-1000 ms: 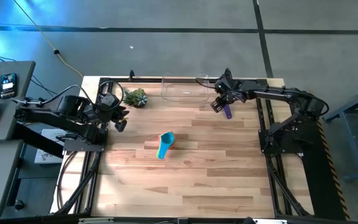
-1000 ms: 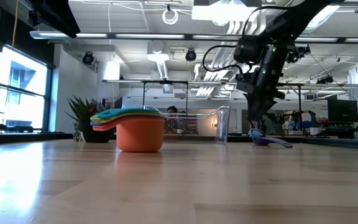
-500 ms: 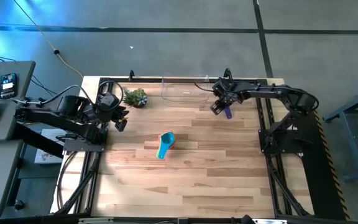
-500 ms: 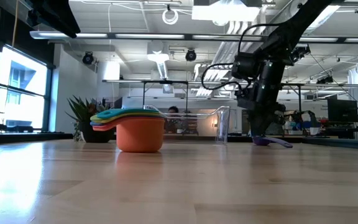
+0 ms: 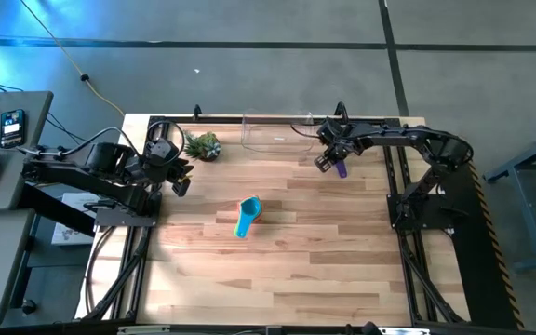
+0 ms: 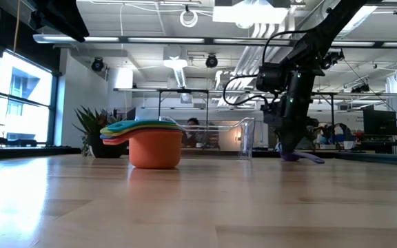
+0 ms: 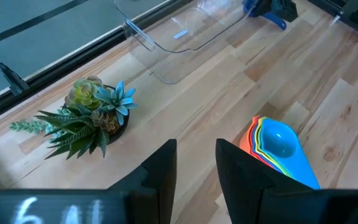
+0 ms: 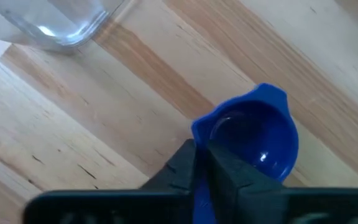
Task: Nest measuring cups in basket
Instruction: Stack the violet measuring cup on top of the light blue measuring cup
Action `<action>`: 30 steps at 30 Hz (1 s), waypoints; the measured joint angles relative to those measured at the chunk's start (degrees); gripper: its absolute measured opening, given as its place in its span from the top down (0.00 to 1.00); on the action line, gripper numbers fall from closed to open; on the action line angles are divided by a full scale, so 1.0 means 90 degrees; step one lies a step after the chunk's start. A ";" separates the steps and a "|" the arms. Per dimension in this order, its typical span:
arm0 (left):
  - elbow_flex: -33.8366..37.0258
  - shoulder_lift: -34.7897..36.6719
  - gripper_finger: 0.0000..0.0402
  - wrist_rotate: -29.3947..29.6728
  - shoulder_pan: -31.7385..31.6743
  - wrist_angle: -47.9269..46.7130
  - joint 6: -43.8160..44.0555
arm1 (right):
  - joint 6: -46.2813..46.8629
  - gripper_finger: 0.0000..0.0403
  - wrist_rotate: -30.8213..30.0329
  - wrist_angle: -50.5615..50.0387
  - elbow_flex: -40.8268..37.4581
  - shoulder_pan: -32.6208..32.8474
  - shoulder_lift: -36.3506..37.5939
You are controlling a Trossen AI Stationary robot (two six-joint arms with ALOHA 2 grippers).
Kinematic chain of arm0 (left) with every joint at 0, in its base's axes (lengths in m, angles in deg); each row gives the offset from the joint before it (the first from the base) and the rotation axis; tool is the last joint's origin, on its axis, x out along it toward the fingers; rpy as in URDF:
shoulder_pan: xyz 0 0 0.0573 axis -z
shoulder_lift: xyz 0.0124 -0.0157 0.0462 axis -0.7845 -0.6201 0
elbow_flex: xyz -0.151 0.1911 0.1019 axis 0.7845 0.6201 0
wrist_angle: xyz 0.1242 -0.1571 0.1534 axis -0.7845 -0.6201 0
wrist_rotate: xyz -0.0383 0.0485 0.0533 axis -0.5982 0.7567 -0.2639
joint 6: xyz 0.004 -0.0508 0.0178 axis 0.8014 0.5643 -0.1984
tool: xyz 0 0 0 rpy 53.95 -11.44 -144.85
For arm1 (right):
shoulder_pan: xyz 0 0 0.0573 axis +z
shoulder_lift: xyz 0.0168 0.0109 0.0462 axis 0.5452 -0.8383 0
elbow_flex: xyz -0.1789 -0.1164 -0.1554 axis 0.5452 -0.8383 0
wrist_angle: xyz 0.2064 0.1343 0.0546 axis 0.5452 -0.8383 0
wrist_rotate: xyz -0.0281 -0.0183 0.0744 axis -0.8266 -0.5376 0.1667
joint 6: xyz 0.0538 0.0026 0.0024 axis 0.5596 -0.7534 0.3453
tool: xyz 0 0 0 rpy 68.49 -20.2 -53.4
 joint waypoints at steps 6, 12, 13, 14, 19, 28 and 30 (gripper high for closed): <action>0.0000 0.0002 0.74 -0.0002 -0.0001 -0.0005 -0.0005 | 0.0311 0.97 -0.0059 -0.0172 0.0002 0.0002 0.0001; 0.0000 0.0001 0.74 -0.0007 -0.0001 -0.0015 -0.0009 | 0.0639 0.99 -0.0074 -0.0671 0.0256 0.0135 0.0015; 0.0000 0.0001 0.74 -0.0007 -0.0001 -0.0015 -0.0010 | 0.0650 0.99 -0.0062 -0.0753 0.0346 0.0194 0.0015; 0.0000 0.0001 0.74 -0.0009 0.0000 -0.0015 -0.0010 | 0.0715 0.99 -0.0057 -0.0861 0.0436 0.0258 0.0015; 0.0000 -0.0001 0.74 -0.0024 0.0000 -0.0022 -0.0011 | 0.1311 1.00 -0.0070 -0.1422 0.0859 0.0609 0.0017; 0.0000 0.0002 0.74 -0.0102 0.0001 -0.0280 -0.0012 | 0.2887 1.00 -0.0251 -0.2995 0.1542 0.1503 0.0017; 0.0000 0.0002 0.74 -0.0107 0.0002 -0.0419 -0.0020 | 0.3367 1.00 -0.0214 -0.3071 0.1666 0.1794 0.0019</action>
